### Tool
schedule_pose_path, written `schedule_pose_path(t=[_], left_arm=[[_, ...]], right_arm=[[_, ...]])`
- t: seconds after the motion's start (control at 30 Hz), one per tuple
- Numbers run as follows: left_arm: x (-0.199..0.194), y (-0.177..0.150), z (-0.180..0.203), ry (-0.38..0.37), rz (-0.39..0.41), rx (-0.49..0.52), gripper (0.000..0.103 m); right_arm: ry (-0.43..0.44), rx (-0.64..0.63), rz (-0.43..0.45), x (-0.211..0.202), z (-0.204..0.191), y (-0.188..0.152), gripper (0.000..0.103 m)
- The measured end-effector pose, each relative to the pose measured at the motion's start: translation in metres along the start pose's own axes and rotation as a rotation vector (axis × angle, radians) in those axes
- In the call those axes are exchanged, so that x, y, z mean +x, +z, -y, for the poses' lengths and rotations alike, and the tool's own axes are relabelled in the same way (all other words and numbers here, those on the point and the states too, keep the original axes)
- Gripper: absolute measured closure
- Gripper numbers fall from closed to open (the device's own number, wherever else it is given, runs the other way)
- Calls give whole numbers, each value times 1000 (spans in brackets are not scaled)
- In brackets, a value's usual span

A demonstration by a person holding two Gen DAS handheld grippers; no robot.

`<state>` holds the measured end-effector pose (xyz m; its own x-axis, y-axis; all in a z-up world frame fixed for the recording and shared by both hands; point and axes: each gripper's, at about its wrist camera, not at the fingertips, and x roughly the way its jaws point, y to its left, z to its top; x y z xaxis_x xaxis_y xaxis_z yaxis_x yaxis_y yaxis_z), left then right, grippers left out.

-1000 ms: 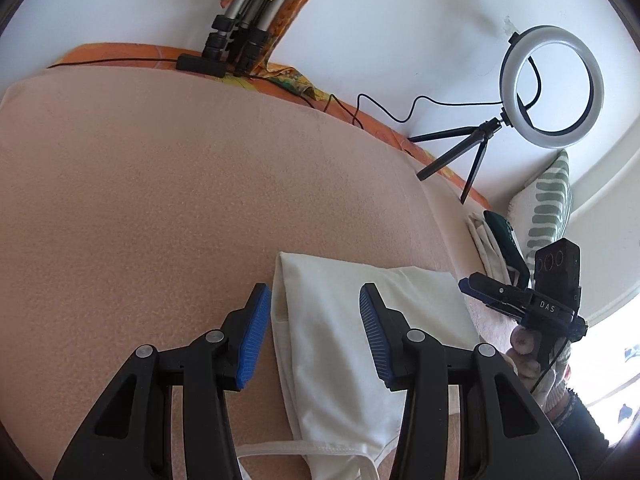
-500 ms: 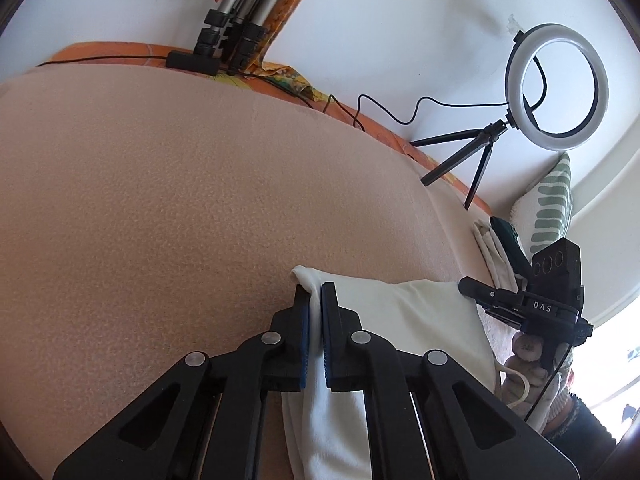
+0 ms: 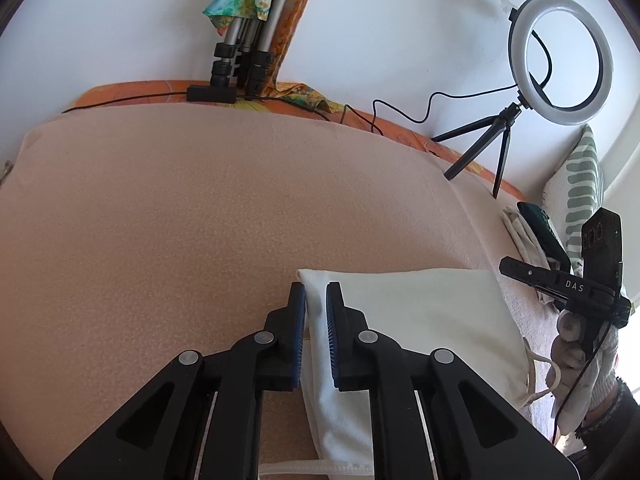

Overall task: Fold small clothes
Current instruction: 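Grasp the folded camisole edge with the left tool while the right tool grasps it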

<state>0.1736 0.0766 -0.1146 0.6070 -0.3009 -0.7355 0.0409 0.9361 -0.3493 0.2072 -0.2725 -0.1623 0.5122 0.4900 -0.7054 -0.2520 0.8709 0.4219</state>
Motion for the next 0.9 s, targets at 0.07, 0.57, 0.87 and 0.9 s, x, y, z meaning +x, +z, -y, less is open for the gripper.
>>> schedule_pose_path(t=[0.07, 0.57, 0.87, 0.9], left_arm=[[-7, -4, -1, -22, -12, -5, 81], [-26, -67, 0, -159, -250, -102, 52], [-26, -75, -6, -239, -231, -203, 52], [-25, -75, -7, -246, -229, -213, 54]], right_arm=[[0, 14, 5, -7, 5, -1, 86], [184, 47, -204, -6, 19, -38, 70], [269, 80, -217, 0, 21, -42, 70], [275, 79, -218, 1, 20, -43, 70]])
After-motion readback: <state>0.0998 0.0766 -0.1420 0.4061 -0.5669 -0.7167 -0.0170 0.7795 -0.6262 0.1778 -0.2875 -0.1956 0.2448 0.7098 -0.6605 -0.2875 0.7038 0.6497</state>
